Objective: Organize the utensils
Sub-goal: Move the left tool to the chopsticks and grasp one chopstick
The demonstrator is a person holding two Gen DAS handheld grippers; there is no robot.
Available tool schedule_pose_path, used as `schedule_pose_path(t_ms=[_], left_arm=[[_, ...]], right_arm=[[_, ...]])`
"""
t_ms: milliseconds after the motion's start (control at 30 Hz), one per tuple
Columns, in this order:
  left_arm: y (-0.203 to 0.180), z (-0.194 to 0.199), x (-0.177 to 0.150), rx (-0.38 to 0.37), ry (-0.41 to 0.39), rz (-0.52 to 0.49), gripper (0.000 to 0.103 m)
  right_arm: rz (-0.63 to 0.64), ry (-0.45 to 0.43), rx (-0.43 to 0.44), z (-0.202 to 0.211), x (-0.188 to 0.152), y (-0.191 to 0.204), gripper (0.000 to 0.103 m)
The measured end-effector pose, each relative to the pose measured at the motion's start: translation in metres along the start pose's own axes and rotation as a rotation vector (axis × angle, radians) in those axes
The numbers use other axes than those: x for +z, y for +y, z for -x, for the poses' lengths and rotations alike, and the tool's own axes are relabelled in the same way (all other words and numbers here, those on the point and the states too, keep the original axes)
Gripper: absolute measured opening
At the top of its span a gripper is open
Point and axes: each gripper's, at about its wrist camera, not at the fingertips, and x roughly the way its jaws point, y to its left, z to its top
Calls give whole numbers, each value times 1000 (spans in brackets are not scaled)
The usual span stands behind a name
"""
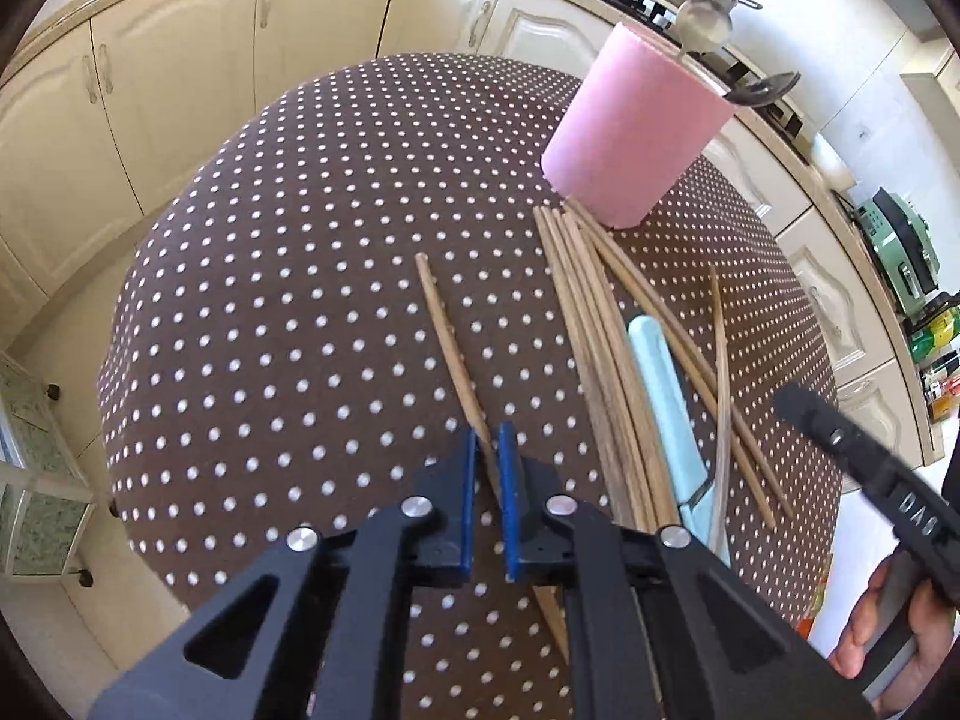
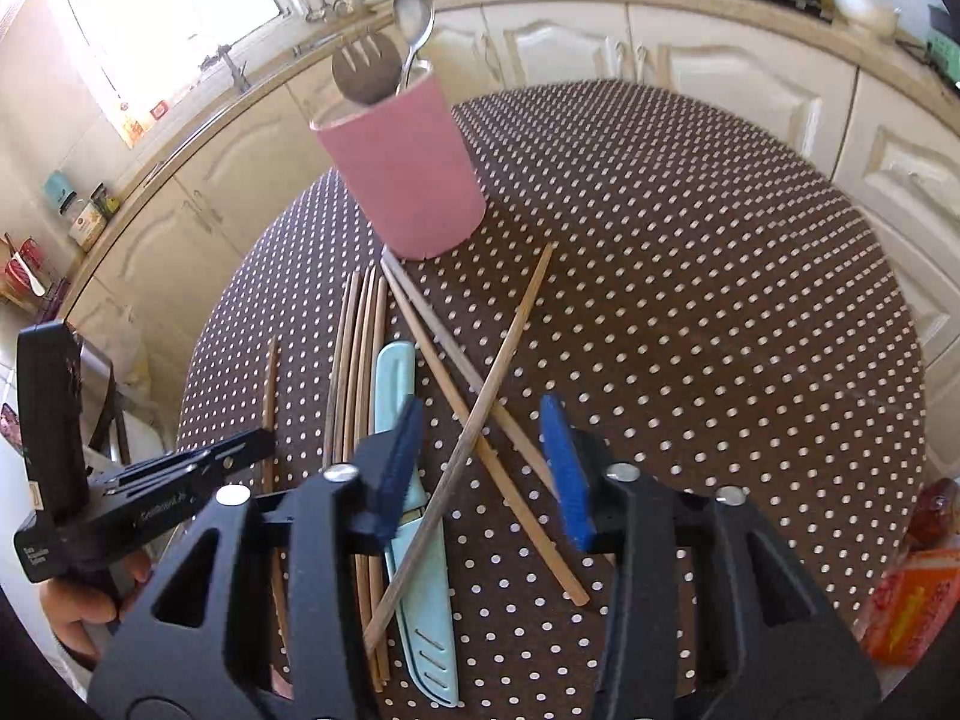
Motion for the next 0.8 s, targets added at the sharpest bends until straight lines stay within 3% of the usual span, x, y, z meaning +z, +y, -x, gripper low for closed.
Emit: schedule_pose_path(t_ms=[333,467,800], left_arm=[[-27,0,23,-62,-77,-30,4],[-35,7,29,-86,-119,-60,4],[-39,27,27,-148,-213,-107,4]], right_arm=[[33,99,-19,-32,1,11,28],[34,107,-16,-40,5,13,14],[21,90,11,-46,10,8,7]])
